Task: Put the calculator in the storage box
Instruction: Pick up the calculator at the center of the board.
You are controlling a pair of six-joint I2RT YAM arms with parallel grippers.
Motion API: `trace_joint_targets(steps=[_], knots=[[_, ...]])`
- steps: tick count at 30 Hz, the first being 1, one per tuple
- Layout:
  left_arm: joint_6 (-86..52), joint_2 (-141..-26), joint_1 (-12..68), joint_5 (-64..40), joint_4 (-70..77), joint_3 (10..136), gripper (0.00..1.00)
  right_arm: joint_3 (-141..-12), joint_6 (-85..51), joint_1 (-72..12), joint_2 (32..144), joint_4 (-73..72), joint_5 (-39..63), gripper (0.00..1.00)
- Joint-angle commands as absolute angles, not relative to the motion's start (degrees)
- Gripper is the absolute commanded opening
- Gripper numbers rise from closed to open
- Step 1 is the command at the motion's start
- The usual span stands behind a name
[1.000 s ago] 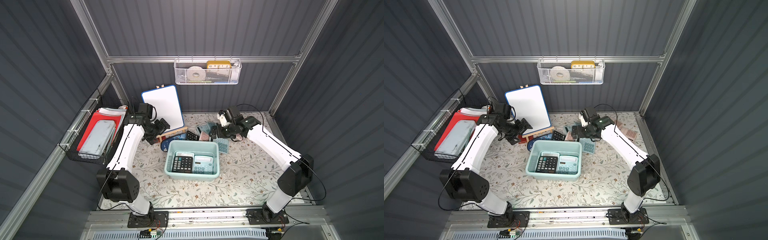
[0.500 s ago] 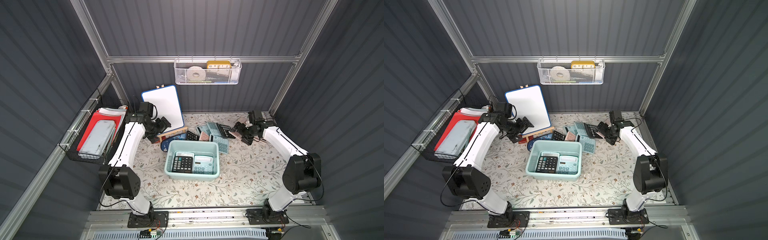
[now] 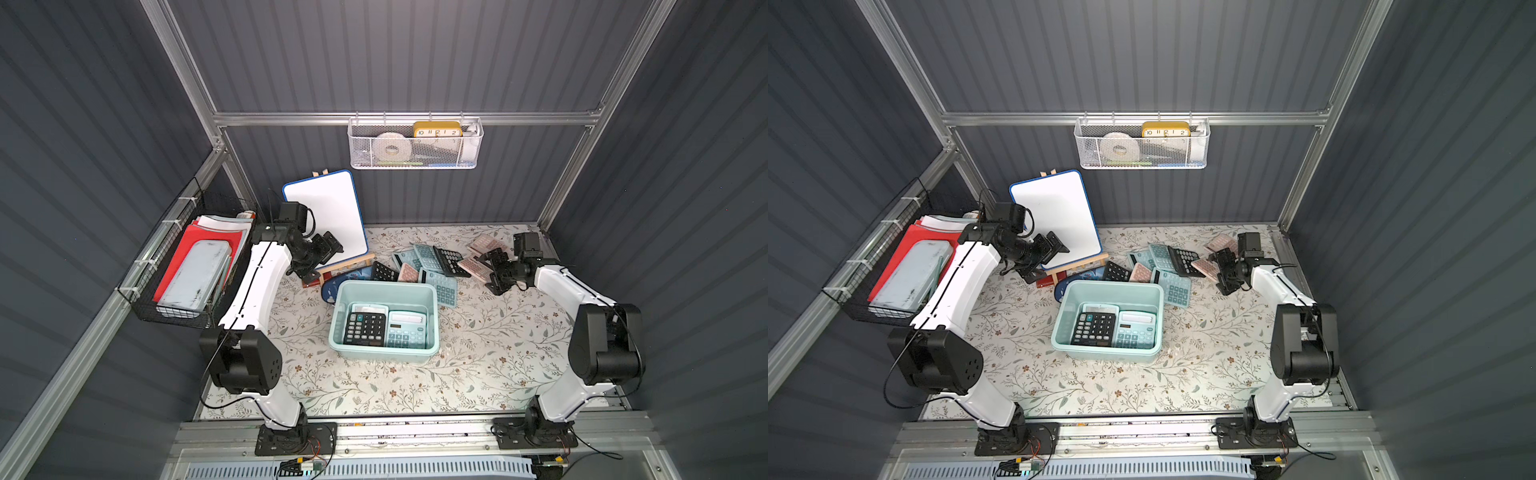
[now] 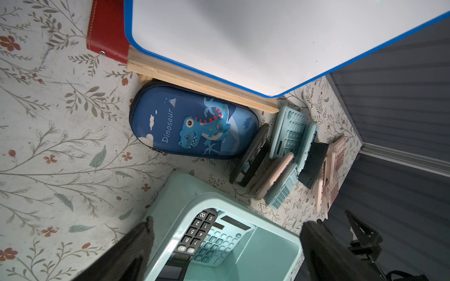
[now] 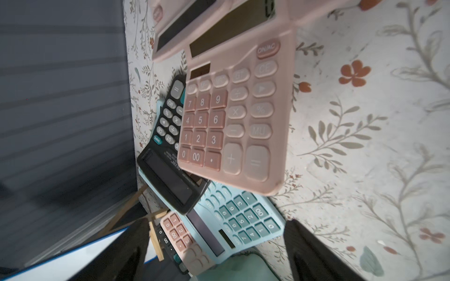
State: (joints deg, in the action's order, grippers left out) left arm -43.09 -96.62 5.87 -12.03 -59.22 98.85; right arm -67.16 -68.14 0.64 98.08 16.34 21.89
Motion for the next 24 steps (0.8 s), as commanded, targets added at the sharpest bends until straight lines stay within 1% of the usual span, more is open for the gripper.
trace_joint_targets(steps=[1,8,11,17,21,24], knots=[[-41.66,-96.33,5.36,-12.57,-60.29,99.9,0.99,-65.69,-76.98,0.83,100.41,8.7,23.47,0.89],[-43.1,-95.2,5.35,-12.91,-59.13,97.75,0.99,-61.25,-84.92,0.86,102.57,0.15,22.69,0.89],[-43.68,-94.84,5.36,-13.21,-58.54,96.98,0.99,-59.35,-87.21,0.88,103.51,-3.05,22.28,0.86],[-43.84,-94.48,5.36,-12.96,-58.5,96.54,0.99,-55.42,-90.58,0.78,103.93,-9.44,20.93,0.79],[-43.94,-94.48,5.36,-13.39,-58.36,96.38,0.99,-54.38,-92.3,0.7,105.08,-13.55,20.6,0.7],[-43.79,-94.48,5.36,-13.53,-58.45,96.66,0.99,-53.36,-93.76,0.37,104.97,-15.94,19.79,0.62]])
